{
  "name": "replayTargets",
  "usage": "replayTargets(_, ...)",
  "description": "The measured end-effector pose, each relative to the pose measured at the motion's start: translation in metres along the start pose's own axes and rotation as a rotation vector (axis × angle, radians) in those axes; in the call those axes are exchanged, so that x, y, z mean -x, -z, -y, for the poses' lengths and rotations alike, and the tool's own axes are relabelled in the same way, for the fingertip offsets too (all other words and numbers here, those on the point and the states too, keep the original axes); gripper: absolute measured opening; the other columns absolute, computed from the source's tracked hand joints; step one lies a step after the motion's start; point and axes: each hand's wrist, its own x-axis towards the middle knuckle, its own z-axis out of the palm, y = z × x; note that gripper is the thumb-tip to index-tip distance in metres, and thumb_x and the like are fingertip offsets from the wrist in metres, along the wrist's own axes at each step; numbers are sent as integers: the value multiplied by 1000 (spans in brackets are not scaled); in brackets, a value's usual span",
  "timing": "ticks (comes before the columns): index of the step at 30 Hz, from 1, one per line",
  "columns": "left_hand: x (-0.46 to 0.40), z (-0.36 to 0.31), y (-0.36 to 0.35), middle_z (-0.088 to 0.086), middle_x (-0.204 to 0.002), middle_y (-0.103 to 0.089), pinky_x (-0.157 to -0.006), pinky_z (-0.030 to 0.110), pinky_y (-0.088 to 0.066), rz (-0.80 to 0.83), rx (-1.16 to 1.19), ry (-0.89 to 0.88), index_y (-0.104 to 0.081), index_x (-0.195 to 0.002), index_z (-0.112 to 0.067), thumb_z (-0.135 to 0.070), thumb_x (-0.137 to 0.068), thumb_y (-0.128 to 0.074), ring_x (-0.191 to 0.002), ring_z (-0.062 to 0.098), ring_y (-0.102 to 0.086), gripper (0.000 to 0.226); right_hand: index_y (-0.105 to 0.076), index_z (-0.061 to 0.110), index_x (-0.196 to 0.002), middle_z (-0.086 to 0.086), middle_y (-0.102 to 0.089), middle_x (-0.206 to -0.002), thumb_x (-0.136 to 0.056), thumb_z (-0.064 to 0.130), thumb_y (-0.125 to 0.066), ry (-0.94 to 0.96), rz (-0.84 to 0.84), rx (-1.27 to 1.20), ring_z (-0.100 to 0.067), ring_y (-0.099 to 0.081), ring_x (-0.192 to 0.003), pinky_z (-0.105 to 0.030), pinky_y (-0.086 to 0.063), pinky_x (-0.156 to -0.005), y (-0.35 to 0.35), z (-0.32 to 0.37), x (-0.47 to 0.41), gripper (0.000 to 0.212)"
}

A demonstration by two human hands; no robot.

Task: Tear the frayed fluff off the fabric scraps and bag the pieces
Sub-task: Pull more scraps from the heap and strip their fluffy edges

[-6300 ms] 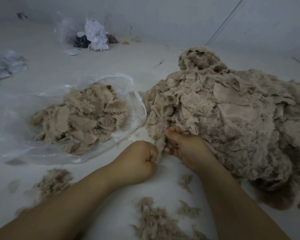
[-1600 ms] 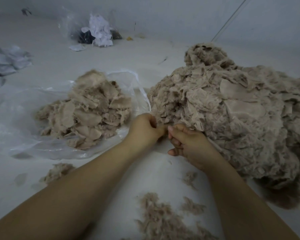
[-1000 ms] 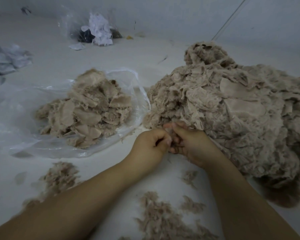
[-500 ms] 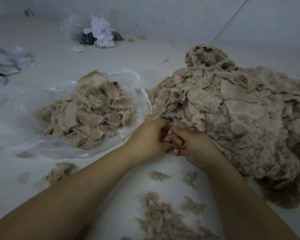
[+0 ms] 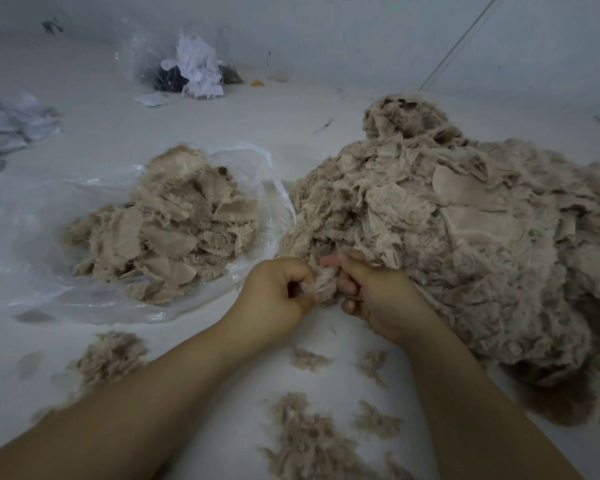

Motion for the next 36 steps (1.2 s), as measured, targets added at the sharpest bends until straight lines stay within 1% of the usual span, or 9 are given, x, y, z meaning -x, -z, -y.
replayTargets(6, 11, -13, 10, 1, -61, -47, -53, 19, -35, -34, 106, 34, -56, -62, -6, 10, -76, -75, -51, 3, -40, 28, -69, 13, -99, 5, -42, -50, -101, 30, -53, -2, -66, -6, -6, -37, -42, -21, -37, -41, -2, -1, 0, 23)
replayTargets(11, 14, -24, 13, -15, -56, -50, -50, 14, -36, -26, 187, -25, -56, -58, -19, 3, -74, -75, -49, -1, -43, 33, -60, 16, -82, 1, -42, -57, -99, 24, -56, -16, -71, -1, -9, -40, -48, -24, -38, -42, -2, 1, 0, 20)
replayTargets(17, 5, -12, 14, -6, -67, -43, -55, 11, -30, -205, -290, -123, -51, -66, -14, 8, -76, -69, -58, 4, -40, 31, -60, 25, -88, 5, -37, -61, -94, 32, -63, -5, 30, 14, -4, -36, -49, -21, -36, -44, 1, 4, 6, 9)
replayTargets(21, 10, -13, 8, 5, -81, -52, -54, 38, -46, -158, -399, -335, -58, -77, -4, 11, -77, -65, -68, 21, -49, 17, -68, 24, -78, 2, -45, -61, -76, 62, -66, 74, 50, 111, -6, -41, -51, -22, -39, -46, -1, 5, 10, 38)
replayTargets(23, 13, -16, 4, 8, -84, -58, -58, 40, -49, -87, -407, -424, -58, -78, -4, 10, -73, -60, -73, 25, -54, 16, -64, 25, -71, -2, -44, -61, -66, 71, -67, 84, 84, 149, -9, -41, -52, -23, -38, -48, -3, 6, 11, 46)
replayTargets(27, 18, -16, -7, 12, -88, -64, -68, 36, -48, 10, -505, -514, -65, -82, -1, 9, -72, -52, -78, 28, -56, 19, -61, 18, -64, -9, -50, -58, -81, 54, -66, 68, 162, 173, -12, -45, -52, -23, -37, -49, -3, 6, 12, 41)
replayTargets(30, 18, -10, -7, 13, -88, -63, -71, 36, -49, -62, -307, -373, -63, -78, 1, 15, -65, -43, -82, 28, -57, 28, -77, 21, -73, -8, -64, -71, -96, 24, -58, 26, 96, 143, -13, -51, -61, -19, -42, -46, -1, 5, 11, 31)
replayTargets(32, 14, -9, -5, 7, -82, -60, -65, 38, -50, -179, -127, -121, -60, -76, -4, 13, -74, -49, -75, 23, -58, 20, -80, 22, -82, -11, -68, -85, -97, 21, -56, 25, 67, 155, -15, -53, -69, -19, -44, -48, -1, 5, 11, 29)
replayTargets(36, 0, -13, -1, 6, -73, -64, -40, 29, -45, -64, 260, 430, -58, -93, -15, -28, -89, -71, -54, 22, -60, 19, -80, 27, -82, -1, -73, -77, -98, 16, -51, 49, 140, 133, -8, -61, -61, -18, -47, -50, -1, 8, 15, 35)
